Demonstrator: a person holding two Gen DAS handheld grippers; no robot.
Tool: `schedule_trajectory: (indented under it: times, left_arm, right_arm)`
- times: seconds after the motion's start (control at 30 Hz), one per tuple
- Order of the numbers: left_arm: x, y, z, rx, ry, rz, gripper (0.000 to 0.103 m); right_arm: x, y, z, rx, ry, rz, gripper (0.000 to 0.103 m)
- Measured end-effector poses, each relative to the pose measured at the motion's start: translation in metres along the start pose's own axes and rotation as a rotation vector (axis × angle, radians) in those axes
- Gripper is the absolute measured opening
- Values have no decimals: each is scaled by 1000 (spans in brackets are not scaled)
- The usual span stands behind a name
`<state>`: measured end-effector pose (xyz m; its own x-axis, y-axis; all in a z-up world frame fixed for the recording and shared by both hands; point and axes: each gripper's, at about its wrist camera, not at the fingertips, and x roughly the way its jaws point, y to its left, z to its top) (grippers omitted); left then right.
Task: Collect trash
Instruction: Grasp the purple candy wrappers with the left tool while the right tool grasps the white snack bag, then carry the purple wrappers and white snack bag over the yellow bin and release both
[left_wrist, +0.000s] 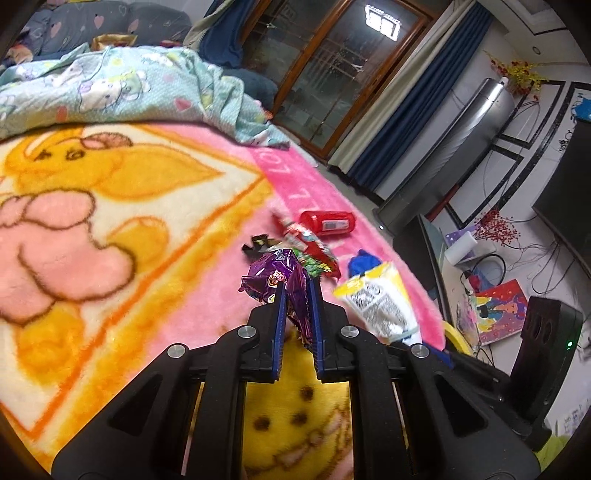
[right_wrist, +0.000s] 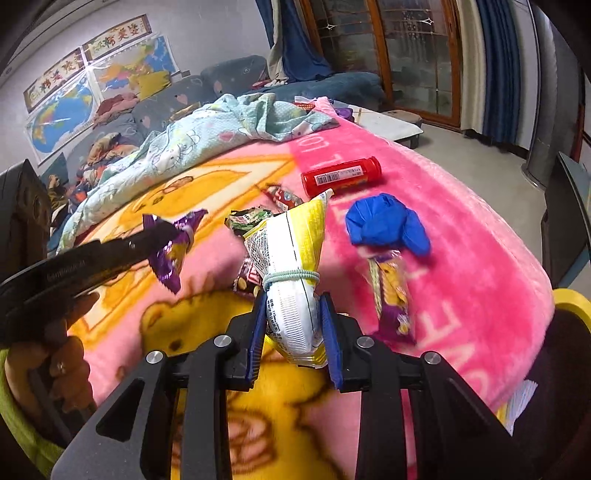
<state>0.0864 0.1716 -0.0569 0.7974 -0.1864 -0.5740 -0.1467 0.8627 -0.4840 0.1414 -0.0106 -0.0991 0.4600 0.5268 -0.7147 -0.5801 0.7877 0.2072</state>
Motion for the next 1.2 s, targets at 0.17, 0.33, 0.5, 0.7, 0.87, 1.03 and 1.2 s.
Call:
schedule_trajectory:
  times: [0.17, 0.33, 0.5, 0.7, 0.87, 1.03, 1.2]
  left_arm:
    - [-5, -13, 0, 23, -11, -22, 7]
    - [-7, -29, -3, 54, -16, -42, 7]
    - [-9, -46, -6, 83, -19, -64, 7]
    - [-7, -66, -12, 126, -13, -90, 7]
    - [-6, -82, -16, 158, -10, -108, 7]
    - [-4, -95, -21, 189, -6, -120, 7]
    - [-2, -108, -27, 218, 3, -133, 7]
  right_arm:
    - [-18, -8, -1, 26, -31, -10, 27]
    - [-33, -19, 3, 46, -64, -27, 27]
    - [-48, -30, 6, 51, -92, -53, 27]
    - [-65, -49, 3, 61, -115, -102, 27]
    - [-78, -62, -1, 68, -134, -134, 26]
    - [-91, -75, -4, 86, -155, -159, 26]
    - [-101, -87, -6, 99, -170, -178, 26]
